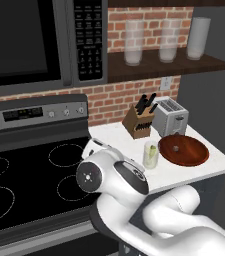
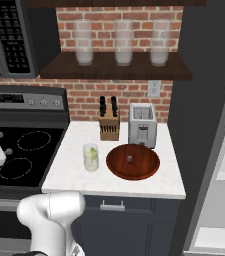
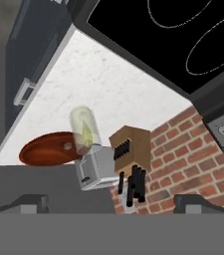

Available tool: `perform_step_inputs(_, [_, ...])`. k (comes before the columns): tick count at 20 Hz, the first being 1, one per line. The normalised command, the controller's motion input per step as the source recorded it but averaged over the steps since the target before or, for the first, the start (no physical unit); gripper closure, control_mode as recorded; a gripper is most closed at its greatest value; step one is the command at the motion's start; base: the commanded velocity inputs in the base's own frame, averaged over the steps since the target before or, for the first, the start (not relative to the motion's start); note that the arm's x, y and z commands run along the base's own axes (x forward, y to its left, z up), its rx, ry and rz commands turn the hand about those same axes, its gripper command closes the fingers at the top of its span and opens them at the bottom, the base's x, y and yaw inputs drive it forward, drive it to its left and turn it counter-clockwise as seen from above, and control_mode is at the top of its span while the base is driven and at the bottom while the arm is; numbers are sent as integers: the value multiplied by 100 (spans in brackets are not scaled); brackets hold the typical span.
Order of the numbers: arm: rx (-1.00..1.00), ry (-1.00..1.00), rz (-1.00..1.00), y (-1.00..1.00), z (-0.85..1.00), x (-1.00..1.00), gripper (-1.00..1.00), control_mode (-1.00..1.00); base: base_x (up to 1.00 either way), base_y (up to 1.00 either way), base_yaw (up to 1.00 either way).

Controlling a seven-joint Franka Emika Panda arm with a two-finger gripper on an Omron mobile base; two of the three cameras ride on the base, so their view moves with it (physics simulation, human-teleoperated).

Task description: Grab a lemon wedge from the fridge and one ice cube from the ice bowl, and put them in the glass of lemonade.

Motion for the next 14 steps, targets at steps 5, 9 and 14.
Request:
perform_step_inputs(5, [2,-9,0,-2,0,-25,-100,-100,0,0,0])
perform_step_inputs(9, [2,-14,3,0,1,-58,-100,-100,0,0,0])
perform_step_inputs(14, [4,-17,2,-2,0,-61,-100,-100,0,0,0])
